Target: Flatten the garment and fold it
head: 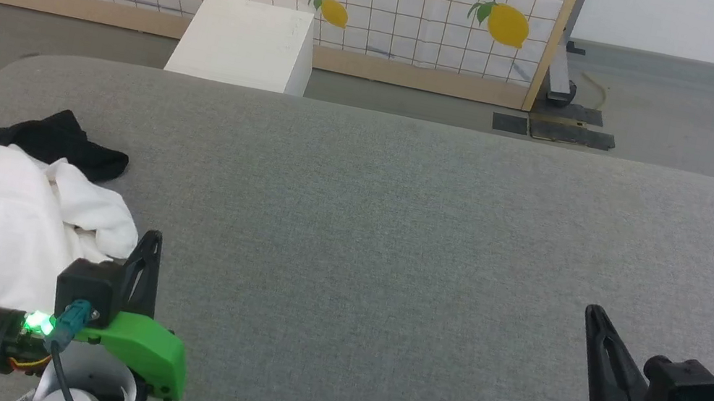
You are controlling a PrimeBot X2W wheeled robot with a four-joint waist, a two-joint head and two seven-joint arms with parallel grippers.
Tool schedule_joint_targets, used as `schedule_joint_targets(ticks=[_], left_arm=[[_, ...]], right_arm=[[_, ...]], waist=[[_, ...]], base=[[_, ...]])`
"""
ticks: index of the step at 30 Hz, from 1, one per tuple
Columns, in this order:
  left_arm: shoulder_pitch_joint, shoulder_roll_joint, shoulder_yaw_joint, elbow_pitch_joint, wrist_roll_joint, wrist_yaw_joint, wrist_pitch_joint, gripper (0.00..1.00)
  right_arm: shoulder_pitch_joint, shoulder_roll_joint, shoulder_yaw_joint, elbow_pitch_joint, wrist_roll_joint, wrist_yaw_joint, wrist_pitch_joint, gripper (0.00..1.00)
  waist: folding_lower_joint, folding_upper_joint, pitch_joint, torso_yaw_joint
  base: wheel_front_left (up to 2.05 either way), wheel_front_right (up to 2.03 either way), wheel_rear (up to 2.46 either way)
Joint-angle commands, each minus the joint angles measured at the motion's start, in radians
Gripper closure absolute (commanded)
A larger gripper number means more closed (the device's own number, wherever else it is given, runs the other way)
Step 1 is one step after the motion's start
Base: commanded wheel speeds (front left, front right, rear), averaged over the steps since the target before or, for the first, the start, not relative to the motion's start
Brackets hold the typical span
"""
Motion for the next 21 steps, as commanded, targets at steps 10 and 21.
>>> schedule_joint_targets(ticks=[10, 21], left_arm=[[-0.005, 0.0, -0.011, 0.007, -0.006, 0.003, -0.006, 0.0], [-0.022, 0.001, -0.035, 0.035, -0.02, 0.018, -0.03, 0.0]], right_arm=[[-0.003, 0.0, -0.002, 0.003, 0.003, 0.0, -0.004, 0.0], [-0.011, 0.0, -0.003, 0.008, 0.007, 0.0, -0.021, 0.0]], waist=[[0.0, 0.0, 0.0, 0.002], [0.0, 0.0, -0.002, 0.049]], base=[[0.0, 0.0, 0.0], [0.0, 0.0, 0.0]])
